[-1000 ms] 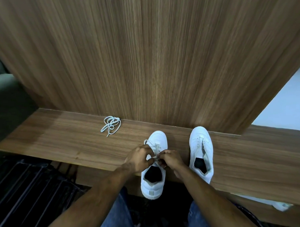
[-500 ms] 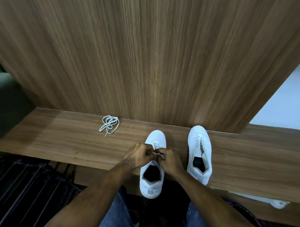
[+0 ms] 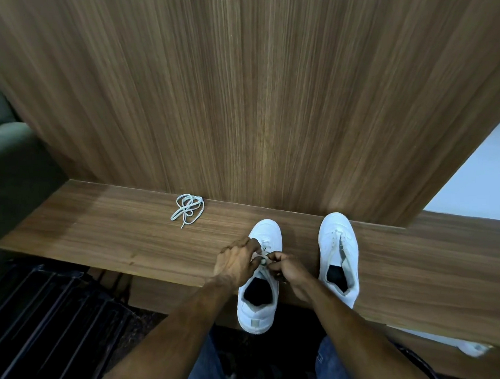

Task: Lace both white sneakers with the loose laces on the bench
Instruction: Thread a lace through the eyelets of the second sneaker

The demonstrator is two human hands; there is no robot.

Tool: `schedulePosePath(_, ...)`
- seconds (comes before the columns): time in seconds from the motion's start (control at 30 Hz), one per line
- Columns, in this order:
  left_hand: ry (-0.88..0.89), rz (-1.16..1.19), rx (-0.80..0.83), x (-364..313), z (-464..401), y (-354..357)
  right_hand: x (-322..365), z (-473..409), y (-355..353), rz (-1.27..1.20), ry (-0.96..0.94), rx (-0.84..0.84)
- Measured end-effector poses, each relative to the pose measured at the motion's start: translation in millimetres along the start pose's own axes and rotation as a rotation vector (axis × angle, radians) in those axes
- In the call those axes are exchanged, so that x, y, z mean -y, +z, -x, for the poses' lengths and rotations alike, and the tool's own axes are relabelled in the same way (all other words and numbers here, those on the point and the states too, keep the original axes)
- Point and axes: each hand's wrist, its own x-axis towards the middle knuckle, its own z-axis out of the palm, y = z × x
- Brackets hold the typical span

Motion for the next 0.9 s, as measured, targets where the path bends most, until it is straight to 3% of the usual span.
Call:
schedulePosePath(0.3,0.022,0.099,-0.020,-6,12,8,-2,-3,3,-0.070,0.068,-0.052)
schedulePosePath(0.4,0.047,-0.065,-0.043,-7,7,4,1,0,4,-0.063,0.059,-0.065)
schedulePosePath(0.57,0.106,-0.403,0.072,-19,-8,-13,1,2,3,-0.013,0.028,-0.110)
schedulePosePath(0.67,-0.045,-0.271,0.228,-26,-14,-26,3,3,4,0.025,0.035,-0.135)
schedulePosePath(0.77,-0.143,0.049,0.422,-20,-19,-31,4,7,3,0.040,-0.015,-0.135)
schedulePosePath(0.9,-0.204,0.305,0.396,-11,-17,-34,8,7,-3,0.279,-0.165,-0.123)
